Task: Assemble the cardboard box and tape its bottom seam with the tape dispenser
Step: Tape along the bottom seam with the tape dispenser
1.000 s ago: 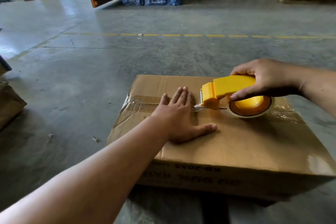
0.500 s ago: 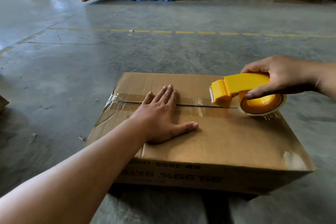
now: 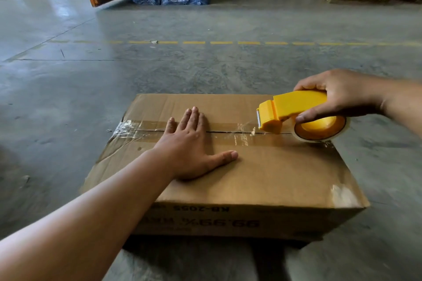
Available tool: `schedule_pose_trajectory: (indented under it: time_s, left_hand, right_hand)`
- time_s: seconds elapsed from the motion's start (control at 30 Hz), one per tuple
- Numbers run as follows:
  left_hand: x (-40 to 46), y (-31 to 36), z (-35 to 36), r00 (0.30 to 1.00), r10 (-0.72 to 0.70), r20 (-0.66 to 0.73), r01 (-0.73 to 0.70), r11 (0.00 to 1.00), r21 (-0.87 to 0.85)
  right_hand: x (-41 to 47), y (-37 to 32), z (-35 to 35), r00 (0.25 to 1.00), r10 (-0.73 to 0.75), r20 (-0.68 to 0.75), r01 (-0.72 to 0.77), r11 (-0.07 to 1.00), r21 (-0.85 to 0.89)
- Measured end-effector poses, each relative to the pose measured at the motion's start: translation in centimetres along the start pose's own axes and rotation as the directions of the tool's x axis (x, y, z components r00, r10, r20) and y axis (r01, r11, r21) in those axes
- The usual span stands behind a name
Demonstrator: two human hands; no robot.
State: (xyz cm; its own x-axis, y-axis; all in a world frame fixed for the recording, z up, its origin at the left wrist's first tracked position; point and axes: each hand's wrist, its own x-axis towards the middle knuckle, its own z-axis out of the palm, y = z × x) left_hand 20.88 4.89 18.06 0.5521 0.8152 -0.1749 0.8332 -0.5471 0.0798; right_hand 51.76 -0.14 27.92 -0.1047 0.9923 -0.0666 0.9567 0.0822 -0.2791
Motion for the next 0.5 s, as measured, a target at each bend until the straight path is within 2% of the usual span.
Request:
schedule_pose_trajectory:
  time_s: [0.1, 0.27, 0.5]
  left_hand:
    - [0.4, 2.0, -0.1, 1.000, 0.019, 0.000, -0.019, 1.000, 0.012]
    - [1.8, 6.2, 0.1, 0.991, 0.134, -0.028, -0.134, 0.991, 0.012]
    - [2.3, 5.9, 0.7, 0.988, 0.152, -0.035, -0.152, 0.988, -0.004]
  right_hand:
    - [0.1, -0.3, -0.1, 1.000, -0.010, 0.008, 0.010, 1.000, -0.016]
    - [0.3, -0.6, -0.3, 0.999, -0.020, 0.042, 0.022, 0.999, -0.036]
    - [-1.1, 1.3, -0.9, 0.995, -0.026, 0.095, 0.028, 0.999, -0.017]
